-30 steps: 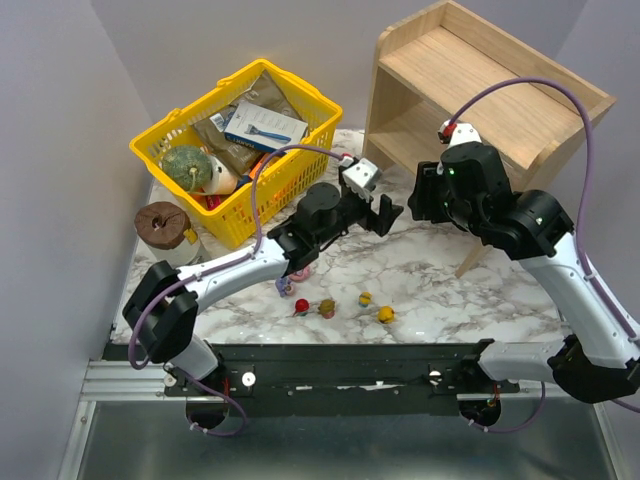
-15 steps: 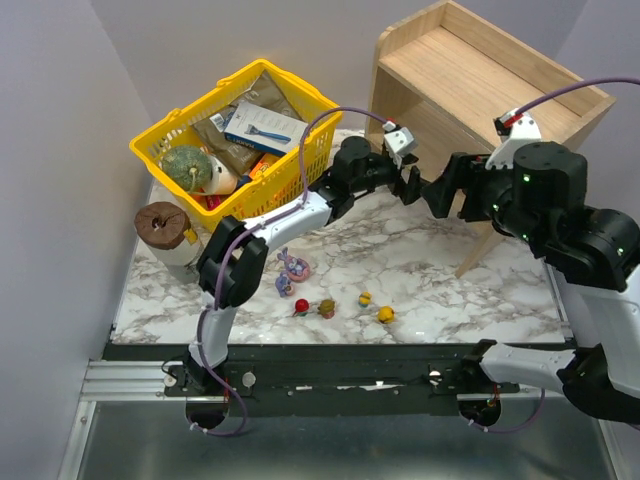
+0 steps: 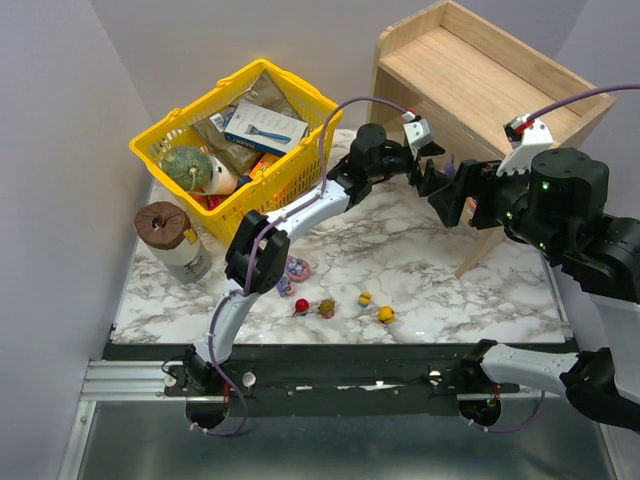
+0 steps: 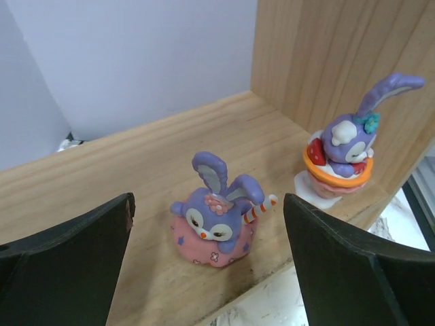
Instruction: Place and organize the plastic toys onto the shelf
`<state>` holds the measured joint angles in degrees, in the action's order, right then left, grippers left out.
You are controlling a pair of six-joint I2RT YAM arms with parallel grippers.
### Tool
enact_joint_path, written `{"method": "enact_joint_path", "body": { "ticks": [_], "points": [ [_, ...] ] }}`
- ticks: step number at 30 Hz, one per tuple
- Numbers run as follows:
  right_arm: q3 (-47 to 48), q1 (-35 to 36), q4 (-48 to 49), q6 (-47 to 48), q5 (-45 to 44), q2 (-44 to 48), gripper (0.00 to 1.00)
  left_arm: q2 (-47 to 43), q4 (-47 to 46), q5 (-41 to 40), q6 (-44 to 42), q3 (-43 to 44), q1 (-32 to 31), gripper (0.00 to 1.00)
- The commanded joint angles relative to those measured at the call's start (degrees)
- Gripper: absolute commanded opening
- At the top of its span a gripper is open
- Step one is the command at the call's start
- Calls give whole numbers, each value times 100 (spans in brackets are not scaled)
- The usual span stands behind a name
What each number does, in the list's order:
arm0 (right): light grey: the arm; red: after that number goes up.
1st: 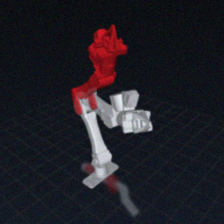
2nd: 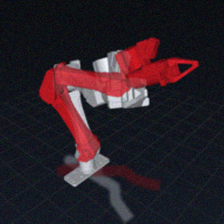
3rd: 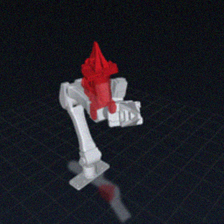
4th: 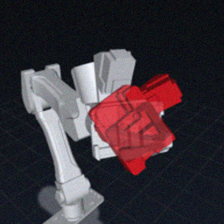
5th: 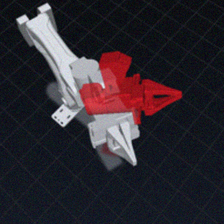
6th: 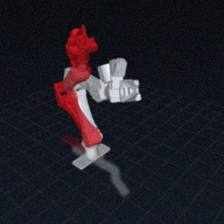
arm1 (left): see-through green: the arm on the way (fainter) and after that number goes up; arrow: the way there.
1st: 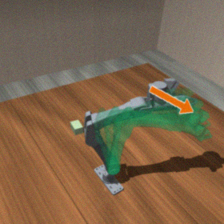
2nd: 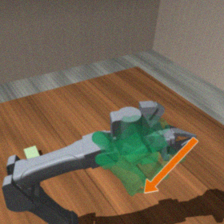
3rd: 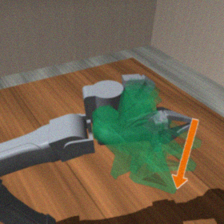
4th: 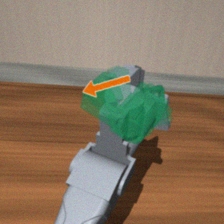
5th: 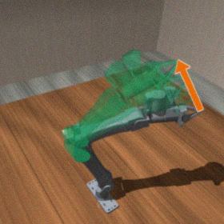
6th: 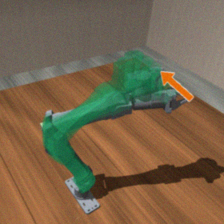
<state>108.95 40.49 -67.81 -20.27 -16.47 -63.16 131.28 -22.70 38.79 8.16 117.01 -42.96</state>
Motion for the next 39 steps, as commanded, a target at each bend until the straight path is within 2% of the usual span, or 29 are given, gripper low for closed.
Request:
{"method": "enact_joint_path", "body": {
  "ticks": [1,9,14,17,20,22,24,27,33,39],
  "points": [
    [39,-24,-241,103,126,-13,92,319,-7,647,264,278,51,97],
    [-75,-15,-285,138,109,23,92,696,-33,867,528,700,42,91],
    [-93,-24,-338,155,83,14,92,960,-33,657,581,911,42,89],
    [-128,-24,-338,173,47,31,92,1013,11,560,572,981,42,84],
    [-189,-24,-329,173,-23,31,92,970,81,446,485,920,24,74],
    [-233,-24,-312,173,-23,40,92,882,55,332,432,763,-11,63],
    [-260,-24,-294,181,-40,49,92,655,55,34,205,429,-63,45],
    [-269,-24,-277,182,-84,66,92,259,-129,-719,-121,-280,-230,41],
    [-304,-24,-268,182,-120,102,92,-251,-928,-2302,53,-1398,-555,41],
    [-348,-24,-259,182,-129,128,92,-200,-947,-3236,387,-1418,-783,42]
  ]
}}
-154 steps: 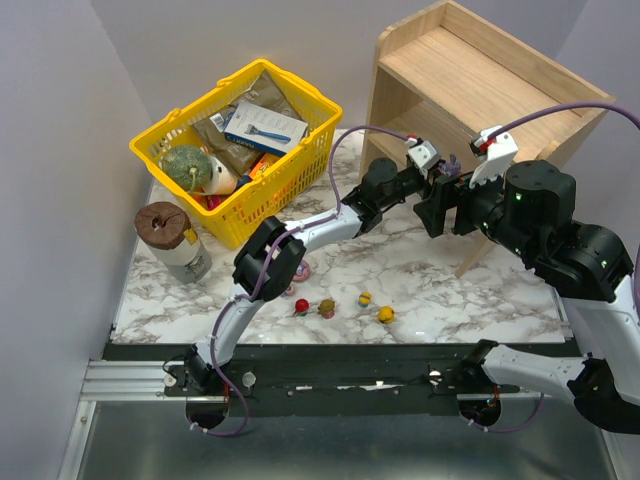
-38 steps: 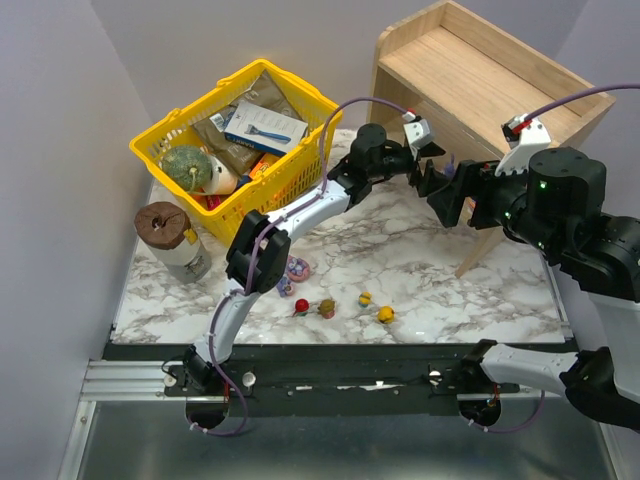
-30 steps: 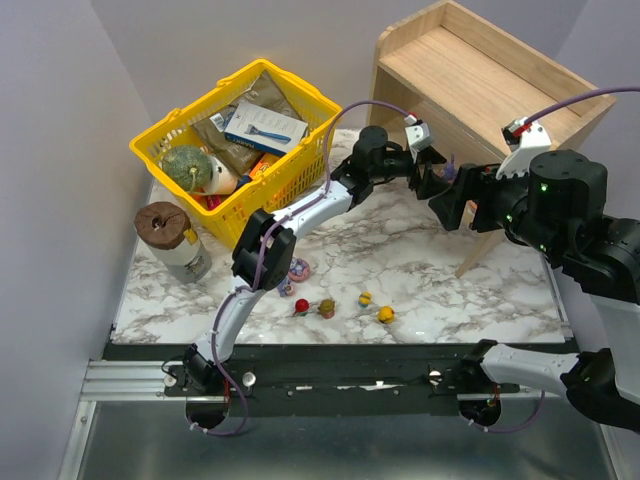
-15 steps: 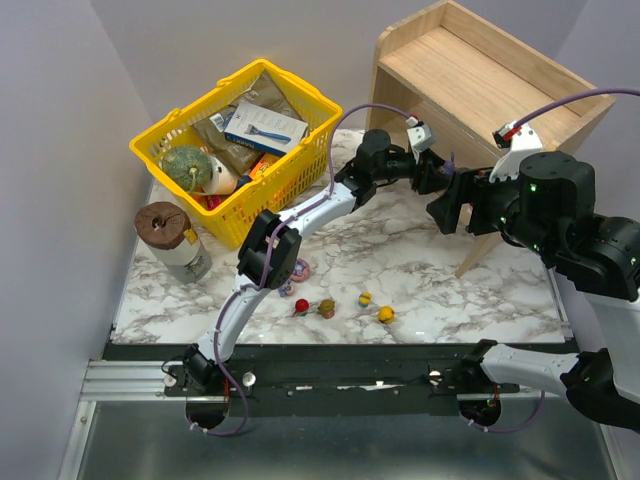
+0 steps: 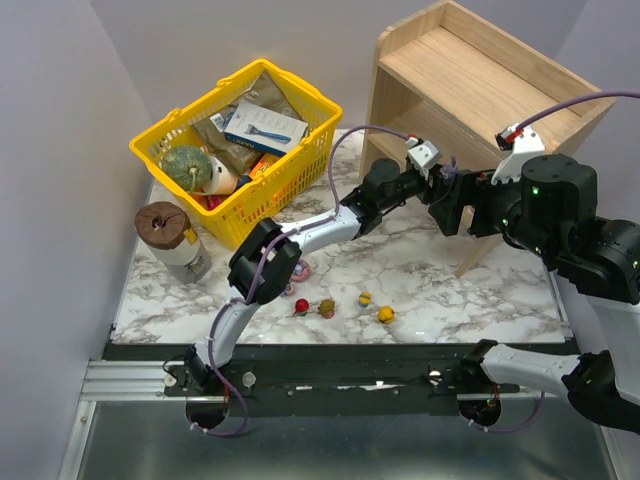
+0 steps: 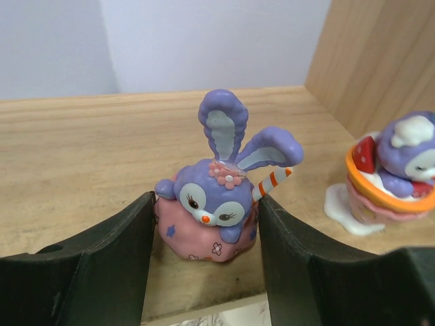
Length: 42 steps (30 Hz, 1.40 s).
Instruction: Place and organize the plastic toys onto the shelf
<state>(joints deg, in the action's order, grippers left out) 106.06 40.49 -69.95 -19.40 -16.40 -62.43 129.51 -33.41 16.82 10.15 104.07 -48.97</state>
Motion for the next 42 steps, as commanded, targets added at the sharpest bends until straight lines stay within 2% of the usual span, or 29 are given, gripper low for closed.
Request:
{"method": "enact_joint_path", "body": {
  "ticks": [1,9,15,21,24,28,31,38,42],
  "points": [
    [-77,-24,-45,94,-144,65,92,-5,168,-1214,198,-107,-209,42],
    [-173,-24,-18,85,-153,135,92,-75,212,-2401,-39,-326,-376,42],
    [-279,-24,-18,85,-170,196,92,-137,-140,-2577,-426,-721,-508,44],
    [-314,-24,-18,77,-161,223,92,-146,-289,-2596,-593,-880,-552,51],
    [-340,-24,-18,77,-179,249,92,-137,-254,-2640,-637,-862,-552,57],
    [-349,-24,-18,76,-179,249,92,-137,-245,-2631,-664,-862,-552,73],
    [-349,-24,-18,76,-179,258,92,-146,-271,-2605,-664,-862,-552,81],
    [-349,-24,-18,15,-267,276,92,-216,-175,-2552,-664,-845,-543,87],
    [-332,-24,-27,-29,-302,293,92,-610,-175,-2666,-664,-1203,-508,91]
  ]
}}
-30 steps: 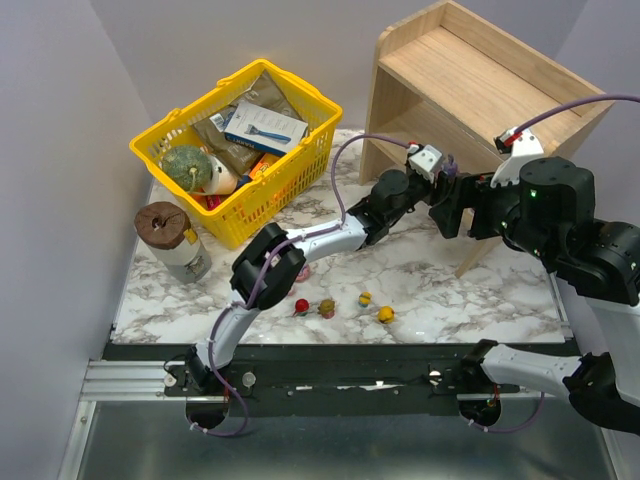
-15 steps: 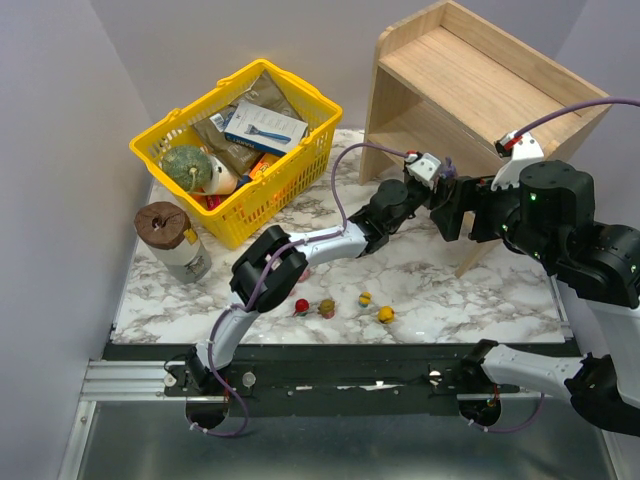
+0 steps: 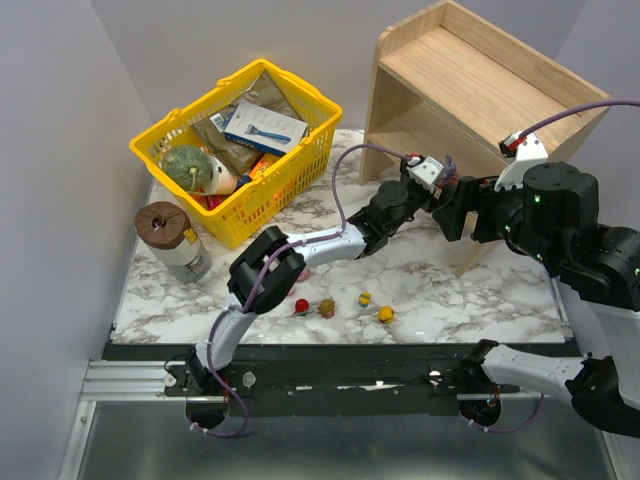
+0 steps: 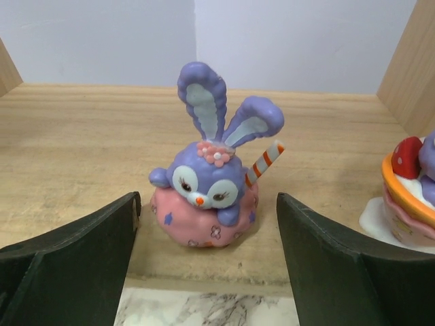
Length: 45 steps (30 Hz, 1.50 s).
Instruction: Place and organize the plastic toys onto the shelf
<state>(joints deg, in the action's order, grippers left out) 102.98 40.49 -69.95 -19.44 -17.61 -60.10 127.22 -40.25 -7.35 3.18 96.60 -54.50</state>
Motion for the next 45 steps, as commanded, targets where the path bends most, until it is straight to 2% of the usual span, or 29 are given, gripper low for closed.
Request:
{"method": "enact_joint_path", "body": {
  "ticks": [1,6,10,13,14,19,20,22,23,27,30,35,38,40,41,45],
  "points": [
    [-6,-24,-27,-42,-182,42,92,-512,466,-266,51,-605,62,94],
    [12,-24,60,-174,-112,51,92,-1697,290,-293,-10,-1711,80,97],
    [-172,-24,306,-174,274,77,93,-2630,456,-433,51,-2513,80,98],
    [-558,-24,622,10,782,42,93,-3368,1026,-756,199,-3023,80,98],
    [-681,-24,728,150,924,-10,93,-3544,1489,-898,296,-3128,80,98],
    [-1910,-15,2027,266,2065,-300,93,-5064,2748,-2275,621,-4042,141,99],
    [-2096,-15,2552,170,2233,-362,93,-5310,3264,-2410,727,-4157,185,99],
    [-2413,38,3021,38,2611,-643,92,-6049,3776,-2717,1139,-4447,378,99],
    [-2579,99,3214,-33,2744,-800,92,-6303,4318,-2832,1271,-4517,474,99],
    [-2599,696,3997,256,2851,-1653,91,-7734,5140,-3026,1598,-4895,783,99],
    [-2415,1074,4322,783,3008,-2505,90,-8421,5527,-3184,1589,-4940,871,99],
    [-2160,1242,4789,1625,4070,-3489,86,-8863,6185,-3334,1598,-4756,932,99],
    [-2176,1382,4973,2187,4528,-3702,83,-8960,6423,-3448,1607,-4650,950,99],
    [-2395,1575,5263,2531,4451,-3808,83,-9039,6442,-3439,1537,-4589,959,99],
    [-2457,1654,5325,2925,4363,-3843,83,-9048,6416,-3239,1476,-4562,959,99],
    [-2599,1840,5808,3491,4081,-4097,82,-8864,6591,-2395,1072,-4159,985,99]
  ]
}}
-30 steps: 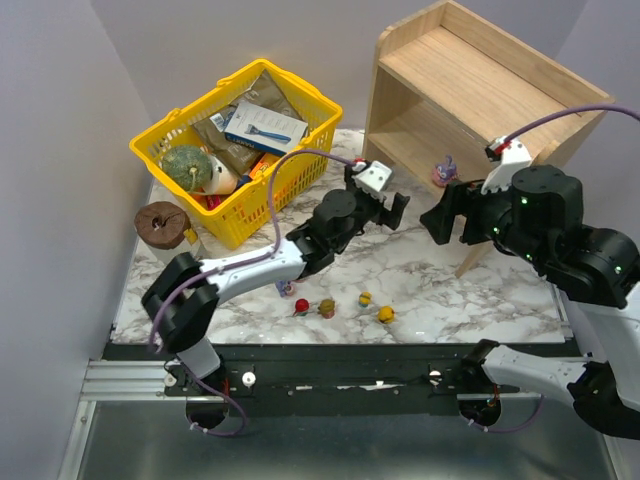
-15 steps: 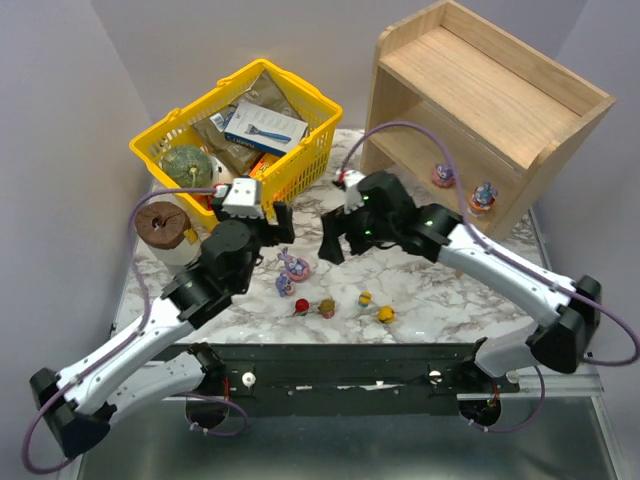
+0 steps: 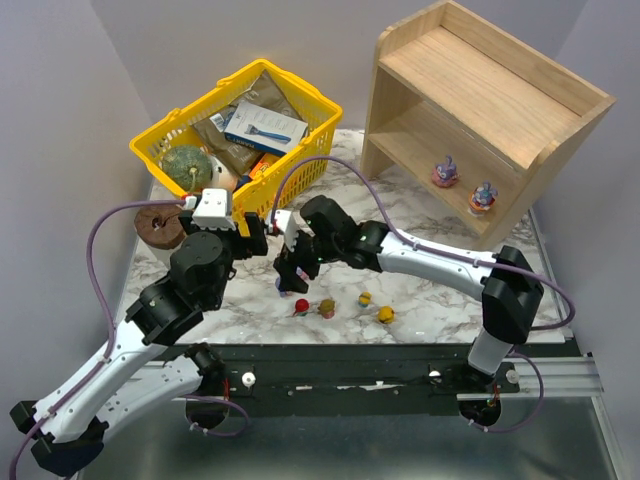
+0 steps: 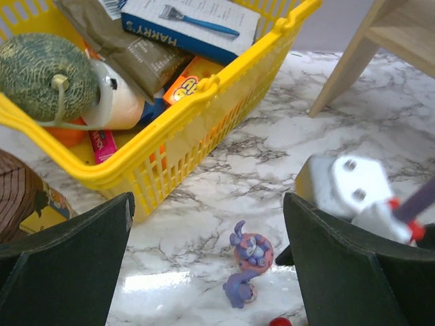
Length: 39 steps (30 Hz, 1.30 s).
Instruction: Place and organize the plastic toys onto the shelf
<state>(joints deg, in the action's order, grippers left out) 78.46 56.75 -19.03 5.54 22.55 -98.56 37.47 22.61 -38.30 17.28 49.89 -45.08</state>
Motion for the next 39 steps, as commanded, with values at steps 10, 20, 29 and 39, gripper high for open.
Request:
{"method": "enact_joint_path", "body": {
  "ticks": [10,20,29,39],
  "points": [
    [179,222,681,1467,206,-1015,76,463,798,1150,-164,1040,228,99],
    [355,222,690,1354,-293,-1499,66,269,736,1027,-242,1146,272,99],
    [205,222,945,1292,-699,-1552,47,129,727,886,-330,1313,272,99],
    [258,214,910,853,-953,-1429,1,76,727,842,-278,1295,272,99]
  ]
}}
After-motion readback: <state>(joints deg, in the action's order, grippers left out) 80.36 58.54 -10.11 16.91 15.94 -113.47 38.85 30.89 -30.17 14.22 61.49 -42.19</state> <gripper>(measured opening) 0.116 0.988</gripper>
